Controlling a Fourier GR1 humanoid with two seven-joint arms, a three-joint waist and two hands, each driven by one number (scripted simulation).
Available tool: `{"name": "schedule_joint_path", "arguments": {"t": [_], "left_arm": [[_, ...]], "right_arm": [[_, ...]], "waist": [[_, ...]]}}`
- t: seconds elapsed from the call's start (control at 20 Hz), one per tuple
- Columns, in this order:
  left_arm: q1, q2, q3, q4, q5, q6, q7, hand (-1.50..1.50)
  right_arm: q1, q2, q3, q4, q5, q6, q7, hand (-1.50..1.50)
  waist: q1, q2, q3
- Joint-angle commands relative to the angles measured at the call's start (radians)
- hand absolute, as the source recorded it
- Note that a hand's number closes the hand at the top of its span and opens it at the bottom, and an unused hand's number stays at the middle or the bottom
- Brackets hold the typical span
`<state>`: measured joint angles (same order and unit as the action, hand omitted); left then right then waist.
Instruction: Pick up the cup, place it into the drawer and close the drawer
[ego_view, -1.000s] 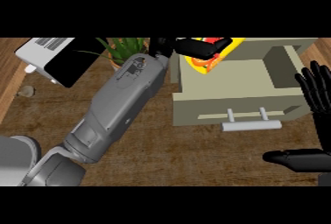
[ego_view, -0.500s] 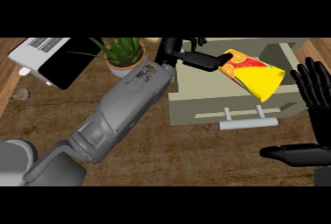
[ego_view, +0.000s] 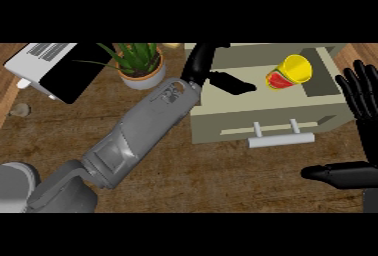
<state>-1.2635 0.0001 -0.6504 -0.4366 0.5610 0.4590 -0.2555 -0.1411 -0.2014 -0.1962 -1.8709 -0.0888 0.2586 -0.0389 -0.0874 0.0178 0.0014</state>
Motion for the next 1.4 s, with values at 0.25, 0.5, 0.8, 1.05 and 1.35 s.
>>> {"name": "schedule_joint_path", "arguments": {"t": [0.25, 0.5, 0.8, 1.05, 1.35], "left_arm": [[0.036, 0.000, -0.007, -0.060, 0.070, 0.055, -0.149, -1.50], [-0.028, 0.000, 0.069, -0.089, 0.111, 0.027, -0.144, -1.50], [-0.004, 0.026, 0.117, -0.136, 0.114, 0.045, -0.106, -1.50], [0.077, 0.131, 0.144, -0.249, 0.116, 0.002, -0.071, -1.50], [0.180, 0.222, 0.177, -0.446, 0.093, 0.037, 0.007, -1.50]], "right_arm": [[0.029, 0.039, 0.024, -0.063, -0.156, 0.064, 0.055, -1.50], [0.050, -0.021, 0.021, -0.078, -0.149, 0.130, 0.033, 1.50], [0.111, -0.127, 0.026, -0.146, -0.080, 0.216, 0.061, 1.50], [0.100, -0.142, 0.075, -0.169, 0.095, 0.183, 0.079, 1.50], [0.131, -0.092, 0.139, -0.157, 0.269, 0.118, 0.068, 1.50]], "waist": [[0.014, -0.005, -0.001], [0.053, -0.014, -0.001], [0.077, -0.021, -0.002], [0.100, -0.023, -0.002], [0.100, -0.023, -0.001]]}}
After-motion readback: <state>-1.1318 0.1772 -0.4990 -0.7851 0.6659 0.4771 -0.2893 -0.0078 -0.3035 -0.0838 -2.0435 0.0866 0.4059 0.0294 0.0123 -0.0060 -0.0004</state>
